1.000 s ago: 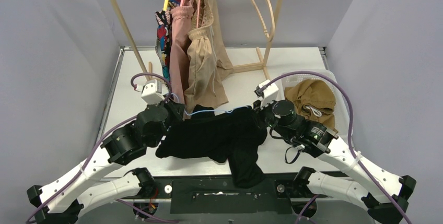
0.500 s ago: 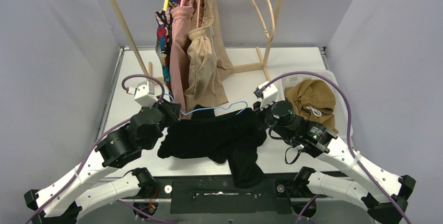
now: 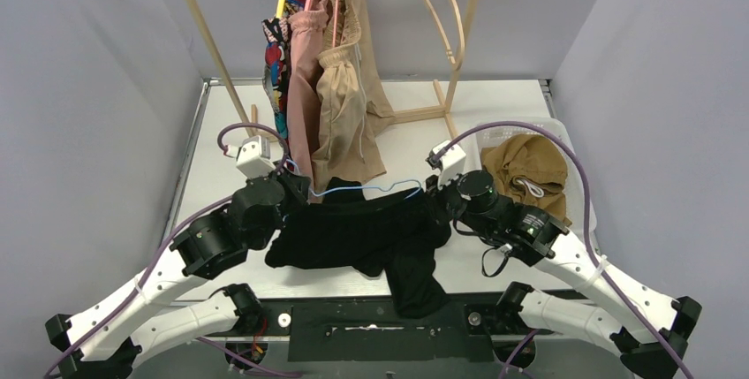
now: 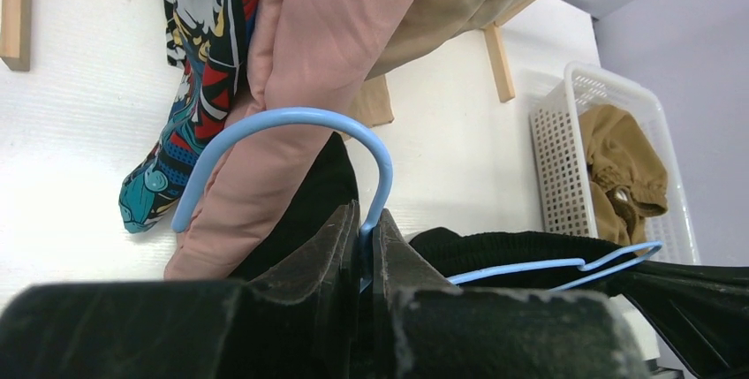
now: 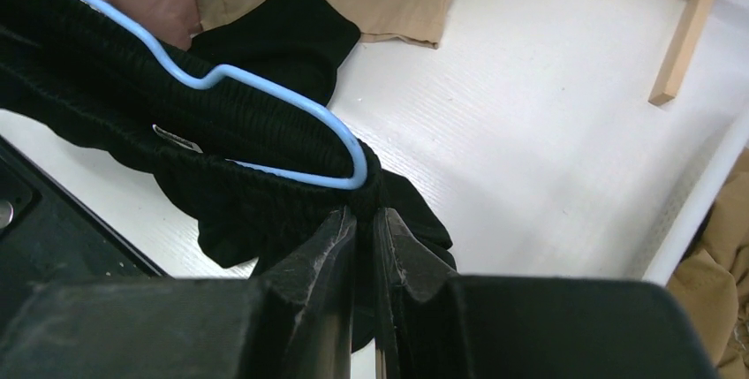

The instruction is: Remove the shorts from the hanger

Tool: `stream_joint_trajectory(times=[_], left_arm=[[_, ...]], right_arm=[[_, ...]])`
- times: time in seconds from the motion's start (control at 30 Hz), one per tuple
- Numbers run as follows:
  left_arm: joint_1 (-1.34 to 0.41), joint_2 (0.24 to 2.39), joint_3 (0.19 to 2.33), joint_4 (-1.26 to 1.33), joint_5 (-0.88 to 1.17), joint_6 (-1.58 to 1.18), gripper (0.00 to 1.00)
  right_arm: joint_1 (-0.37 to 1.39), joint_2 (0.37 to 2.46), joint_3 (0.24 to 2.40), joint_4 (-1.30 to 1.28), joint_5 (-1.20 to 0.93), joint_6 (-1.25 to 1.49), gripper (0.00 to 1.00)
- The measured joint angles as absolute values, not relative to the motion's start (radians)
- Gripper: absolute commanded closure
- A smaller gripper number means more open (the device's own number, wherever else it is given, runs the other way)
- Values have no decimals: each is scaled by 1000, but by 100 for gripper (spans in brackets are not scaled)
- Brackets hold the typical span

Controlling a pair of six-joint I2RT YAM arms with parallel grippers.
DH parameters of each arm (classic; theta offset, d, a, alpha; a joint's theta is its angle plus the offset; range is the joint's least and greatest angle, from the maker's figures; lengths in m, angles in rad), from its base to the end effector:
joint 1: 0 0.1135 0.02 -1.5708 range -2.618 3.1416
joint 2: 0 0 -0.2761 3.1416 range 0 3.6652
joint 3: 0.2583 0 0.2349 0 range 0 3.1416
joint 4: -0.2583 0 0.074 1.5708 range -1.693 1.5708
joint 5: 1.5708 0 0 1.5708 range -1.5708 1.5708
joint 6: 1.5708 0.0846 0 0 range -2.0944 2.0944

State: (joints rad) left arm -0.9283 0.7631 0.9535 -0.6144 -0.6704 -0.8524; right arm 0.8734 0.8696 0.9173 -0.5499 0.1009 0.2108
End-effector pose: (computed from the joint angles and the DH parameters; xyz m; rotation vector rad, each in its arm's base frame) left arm 0.1379 -0.0966 0.3485 -0.3528 1.9028 -0.5340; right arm 0.1379 0.1513 0.3191 -0.6289 2.0230 0.5549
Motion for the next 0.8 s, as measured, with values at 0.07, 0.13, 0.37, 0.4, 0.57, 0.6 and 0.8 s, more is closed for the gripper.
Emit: stream_joint_trajectory(times=[0.07, 0.13, 0.37, 0.4, 0.57, 0.6, 0.8], left_arm=[[-928, 774, 953, -619, -665, -852, 100], [-928, 776, 952, -620, -664, -853, 100], [-928, 766, 938, -633, -658, -855, 100], [-927, 766, 938, -633, -657, -856, 100], [-926, 766, 937, -633, -652, -855, 100], [-927, 767, 936, -633, -650, -855, 100], [-926, 772, 928, -633, -644, -854, 100]], right_arm=[[871, 884, 917, -546, 76, 195, 95], [871, 900, 917, -546, 54, 182, 92], [878, 916, 923, -549, -1, 159, 78], [878, 914, 926, -549, -5, 157, 73], [878, 868, 928, -549, -6, 146, 52], [879, 856, 928, -548, -4, 143, 50], [878, 838, 930, -551, 12, 145, 40]])
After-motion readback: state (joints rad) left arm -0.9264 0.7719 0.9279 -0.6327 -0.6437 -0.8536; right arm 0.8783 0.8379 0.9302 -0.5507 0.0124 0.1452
